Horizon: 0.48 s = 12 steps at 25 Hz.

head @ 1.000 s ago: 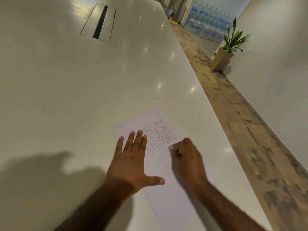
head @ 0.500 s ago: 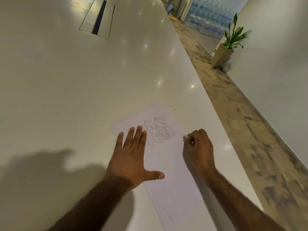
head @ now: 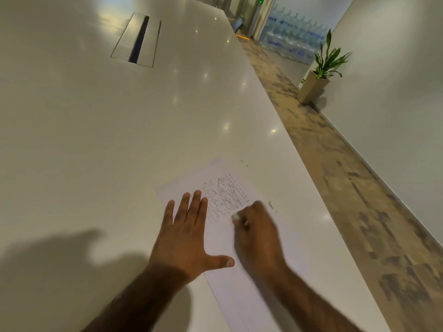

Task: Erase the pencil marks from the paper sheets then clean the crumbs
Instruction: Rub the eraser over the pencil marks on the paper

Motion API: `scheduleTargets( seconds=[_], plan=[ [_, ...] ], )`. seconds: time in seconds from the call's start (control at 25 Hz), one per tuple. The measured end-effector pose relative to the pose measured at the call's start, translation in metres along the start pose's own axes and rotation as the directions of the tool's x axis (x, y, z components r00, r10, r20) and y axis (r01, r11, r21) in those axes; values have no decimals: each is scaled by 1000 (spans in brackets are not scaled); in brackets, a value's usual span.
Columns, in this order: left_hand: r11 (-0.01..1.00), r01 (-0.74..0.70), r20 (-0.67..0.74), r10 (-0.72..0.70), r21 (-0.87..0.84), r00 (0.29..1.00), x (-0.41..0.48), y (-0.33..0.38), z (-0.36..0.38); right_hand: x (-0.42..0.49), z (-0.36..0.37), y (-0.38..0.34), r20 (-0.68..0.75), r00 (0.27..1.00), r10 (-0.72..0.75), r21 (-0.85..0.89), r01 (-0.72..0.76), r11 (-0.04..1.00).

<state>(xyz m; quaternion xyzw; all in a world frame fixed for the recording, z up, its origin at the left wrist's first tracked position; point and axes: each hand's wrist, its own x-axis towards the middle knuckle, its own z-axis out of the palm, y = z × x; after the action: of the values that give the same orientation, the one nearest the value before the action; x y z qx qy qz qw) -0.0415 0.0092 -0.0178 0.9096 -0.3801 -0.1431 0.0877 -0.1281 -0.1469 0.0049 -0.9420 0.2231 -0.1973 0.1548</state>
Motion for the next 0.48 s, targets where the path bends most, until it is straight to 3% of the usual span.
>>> scheduleTargets(
  seconds=[0.08, 0.12, 0.24, 0.32, 0.4, 0.48],
  plan=[
    [1000, -6, -24, 7, 11, 1000, 0, -1, 1, -18, 9, -8, 94, 975, -204, -48, 209, 977],
    [1000, -8, -22, 9, 6, 1000, 1, -2, 2, -7, 7, -3, 91, 980, -178, -44, 183, 982],
    [1000, -12, -9, 11, -17, 1000, 1, -2, 2, 41, -13, 21, -7, 993, 122, -11, -122, 993],
    [1000, -13, -17, 12, -19, 1000, 0, -2, 2, 44, -12, 17, -44, 992, 120, 5, -120, 993],
    [1000, -11, -16, 11, -4, 1000, 0, -2, 3, 17, 1, -13, 2, 998, -67, 0, 67, 998],
    [1000, -10, -23, 11, 25, 1000, 1, -3, 4, -9, 12, -20, 89, 954, -285, -39, 289, 956]
  ],
)
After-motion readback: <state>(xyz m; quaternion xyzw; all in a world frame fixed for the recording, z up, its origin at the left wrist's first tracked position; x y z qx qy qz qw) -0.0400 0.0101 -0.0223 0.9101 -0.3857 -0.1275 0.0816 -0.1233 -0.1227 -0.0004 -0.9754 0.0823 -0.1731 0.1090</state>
